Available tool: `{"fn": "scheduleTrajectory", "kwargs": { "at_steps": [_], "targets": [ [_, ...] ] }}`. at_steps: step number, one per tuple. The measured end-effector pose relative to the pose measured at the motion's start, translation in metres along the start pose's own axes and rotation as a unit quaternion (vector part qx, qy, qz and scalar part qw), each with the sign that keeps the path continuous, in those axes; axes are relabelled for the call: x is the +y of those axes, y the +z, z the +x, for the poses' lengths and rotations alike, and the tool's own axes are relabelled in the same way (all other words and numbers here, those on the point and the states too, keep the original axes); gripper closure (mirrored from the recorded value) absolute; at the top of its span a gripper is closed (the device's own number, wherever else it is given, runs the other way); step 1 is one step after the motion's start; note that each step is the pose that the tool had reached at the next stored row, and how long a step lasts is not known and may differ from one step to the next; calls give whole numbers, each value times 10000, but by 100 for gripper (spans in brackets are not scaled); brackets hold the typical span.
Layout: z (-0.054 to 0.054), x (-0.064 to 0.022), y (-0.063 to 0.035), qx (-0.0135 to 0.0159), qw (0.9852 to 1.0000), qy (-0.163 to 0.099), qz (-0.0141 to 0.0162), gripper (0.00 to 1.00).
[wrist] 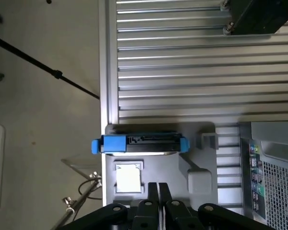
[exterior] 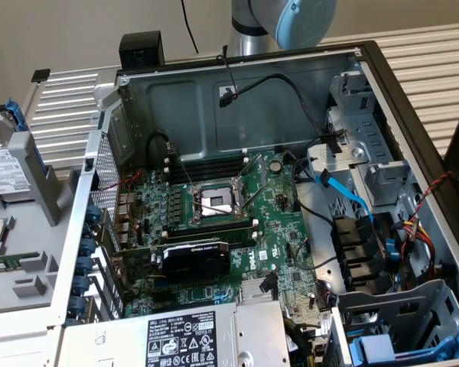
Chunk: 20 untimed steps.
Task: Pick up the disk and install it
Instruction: 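Reach for the disk, then pick up the disk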
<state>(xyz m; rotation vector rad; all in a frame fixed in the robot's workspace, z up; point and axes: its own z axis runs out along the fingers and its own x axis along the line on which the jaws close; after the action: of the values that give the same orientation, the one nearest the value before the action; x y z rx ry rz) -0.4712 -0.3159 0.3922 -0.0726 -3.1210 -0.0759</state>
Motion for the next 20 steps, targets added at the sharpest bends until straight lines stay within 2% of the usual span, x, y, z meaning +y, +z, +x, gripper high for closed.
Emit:
{"fn": "scheduleTrajectory", "kwargs": {
  "at_steps": [7, 12, 20],
  "targets": [
    [124, 149, 10, 17, 10000, -3, 1, 85],
    [273, 156, 13, 18, 10000, -9, 1, 85],
    [274, 156, 13, 18, 10000, -13, 1, 85]
  ]
}}
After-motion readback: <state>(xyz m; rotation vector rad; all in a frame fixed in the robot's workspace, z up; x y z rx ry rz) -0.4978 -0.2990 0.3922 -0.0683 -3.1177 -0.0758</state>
